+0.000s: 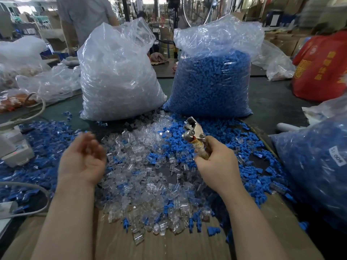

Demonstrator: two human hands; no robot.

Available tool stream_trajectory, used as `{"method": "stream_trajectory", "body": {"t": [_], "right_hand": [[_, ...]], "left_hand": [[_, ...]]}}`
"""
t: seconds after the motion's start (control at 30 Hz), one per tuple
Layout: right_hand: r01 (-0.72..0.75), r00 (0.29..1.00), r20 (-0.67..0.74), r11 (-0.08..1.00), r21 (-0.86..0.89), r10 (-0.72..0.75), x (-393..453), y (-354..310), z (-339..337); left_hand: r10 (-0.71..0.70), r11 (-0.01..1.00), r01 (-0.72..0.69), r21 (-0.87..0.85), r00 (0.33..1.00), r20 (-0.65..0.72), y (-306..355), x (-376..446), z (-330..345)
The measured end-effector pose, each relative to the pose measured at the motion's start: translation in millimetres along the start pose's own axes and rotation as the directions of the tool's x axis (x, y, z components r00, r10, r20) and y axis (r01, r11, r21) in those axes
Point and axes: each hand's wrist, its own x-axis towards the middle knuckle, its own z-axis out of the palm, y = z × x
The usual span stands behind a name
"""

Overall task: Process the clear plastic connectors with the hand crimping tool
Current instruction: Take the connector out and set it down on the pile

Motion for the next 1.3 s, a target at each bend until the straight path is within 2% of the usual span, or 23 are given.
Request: {"method": "stream_trajectory", "body": {"t": [0.03,0.07,0.1,0.17,0.23,0.3,0.33,0.4,0.47,0.63,0.8,0.9,1.13,1.3], "right_hand": [[-0.002,1.000,0.001,1.000,0.003,0.002,0.1,0.0,0.0],[-0.003,1.000,0.005,1.000,0.004,0.003,0.0,-0.3,0.2],[-0.002,1.000,0.010,1.000,0.000,0.002,-0.2,-0.5,0.4],[0.002,1.000,0.011,1.000,-0.010,-0.002,-0.4,-0.8,0.6],[0.000,1.000,0.004,1.000,-0.011,0.000,-0.5,-0.8,0.6],[-0.006,1.000,0.003,1.000,-0.008,0.006,-0.6,-1.4,0.9],[-0.007,1.000,0.008,1.000,-0.008,0.007,-0.6,-1.8,1.1],[-0.003,1.000,0.015,1.000,-0.004,0.003,-0.5,-2.3,1.8],[0.002,1.000,0.013,1.000,0.006,-0.002,-0.4,-1.8,2.3],[0.015,1.000,0.002,1.000,0.007,-0.015,-1.4,-1.7,3.8],[0.014,1.000,0.000,1.000,0.016,-0.014,-0.7,-0.5,3.7],[0.013,1.000,-0.001,1.000,0.016,-0.012,-0.7,-0.3,4.1],[0.013,1.000,-0.003,1.000,0.010,-0.013,-0.8,-0.3,4.4],[0.012,1.000,0.003,1.000,0.002,-0.012,-0.8,-1.5,3.9]], "left_hand": [[0.036,0.969,-0.043,0.244,0.999,0.035,-4.8,-9.6,12.8],[0.072,0.856,-0.114,0.504,0.992,0.103,-11.1,-15.9,21.0],[0.101,0.686,-0.205,0.698,0.977,0.187,-18.6,-24.6,29.7],[0.082,0.325,-0.373,0.869,0.926,0.368,-34.7,-35.4,39.7],[-0.021,-0.039,-0.453,0.890,0.891,0.453,-51.2,-39.0,40.4],[-0.077,-0.366,-0.477,0.799,0.871,0.485,-62.4,-40.8,42.9],[-0.084,-0.470,-0.474,0.744,0.864,0.497,-66.0,-40.0,42.5],[-0.094,-0.593,-0.452,0.666,0.860,0.501,-67.0,-38.6,42.2],[-0.116,-0.631,-0.440,0.639,0.868,0.483,-65.7,-37.3,41.7],[-0.124,-0.635,-0.422,0.647,0.882,0.454,-65.3,-38.4,41.3],[-0.061,-0.522,-0.405,0.751,0.896,0.440,-64.1,-36.6,37.4],[-0.098,-0.568,-0.397,0.721,0.902,0.420,-64.8,-35.1,37.0],[-0.123,-0.540,-0.401,0.740,0.907,0.402,-63.0,-34.3,38.0],[-0.168,-0.639,-0.406,0.653,0.903,0.396,-67.4,-30.0,36.2]]}}
